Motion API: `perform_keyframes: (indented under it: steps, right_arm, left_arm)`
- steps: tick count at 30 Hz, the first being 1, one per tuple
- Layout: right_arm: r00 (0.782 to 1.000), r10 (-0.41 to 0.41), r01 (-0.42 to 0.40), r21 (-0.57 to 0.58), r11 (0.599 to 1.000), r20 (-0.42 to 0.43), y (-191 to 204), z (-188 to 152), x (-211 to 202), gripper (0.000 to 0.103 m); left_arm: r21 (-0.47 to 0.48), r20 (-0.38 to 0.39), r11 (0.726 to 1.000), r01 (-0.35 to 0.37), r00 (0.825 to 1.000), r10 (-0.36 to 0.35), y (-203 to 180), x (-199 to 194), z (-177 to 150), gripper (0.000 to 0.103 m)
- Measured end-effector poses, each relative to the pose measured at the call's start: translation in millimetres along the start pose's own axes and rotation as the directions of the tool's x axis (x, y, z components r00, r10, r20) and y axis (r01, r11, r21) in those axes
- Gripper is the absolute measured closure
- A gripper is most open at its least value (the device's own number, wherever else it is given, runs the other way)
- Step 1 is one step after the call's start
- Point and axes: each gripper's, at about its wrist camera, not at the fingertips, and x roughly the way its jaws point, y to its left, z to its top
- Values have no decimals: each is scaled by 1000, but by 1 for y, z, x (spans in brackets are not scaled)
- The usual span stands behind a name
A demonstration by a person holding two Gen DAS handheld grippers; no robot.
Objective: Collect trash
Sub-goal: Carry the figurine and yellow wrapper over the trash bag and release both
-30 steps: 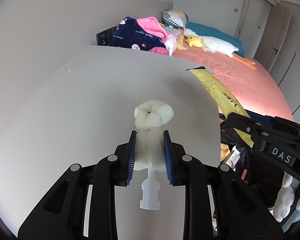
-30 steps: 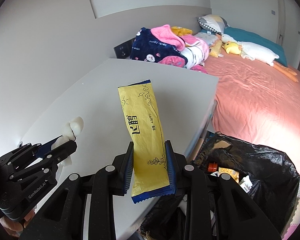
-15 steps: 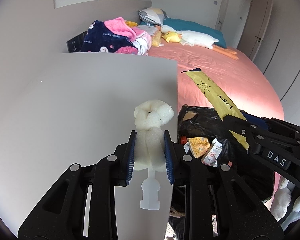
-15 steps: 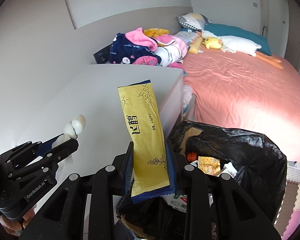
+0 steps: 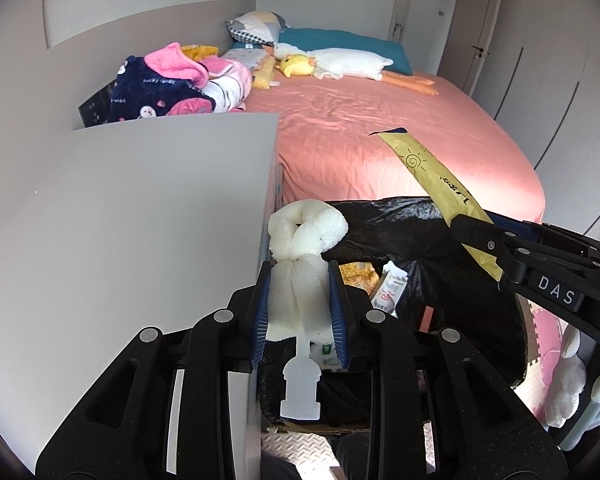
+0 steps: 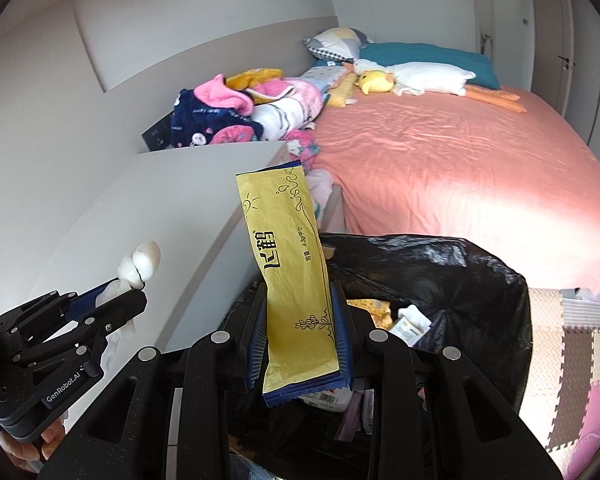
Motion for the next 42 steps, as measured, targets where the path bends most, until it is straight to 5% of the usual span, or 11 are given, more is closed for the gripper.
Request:
perform_keyframes:
  steps: [20,42]
  right_arm:
    - [994,-111,110,86,990,8,-68,-25,-23,72]
    - [988,-155,154,108,982,6,-84,-25,-27,71]
  left_arm:
    - [108,-30,987,118,993,-116,-71,20,-4,75]
    - [148,-59,979,140,989,-133,-85,33,-4,70]
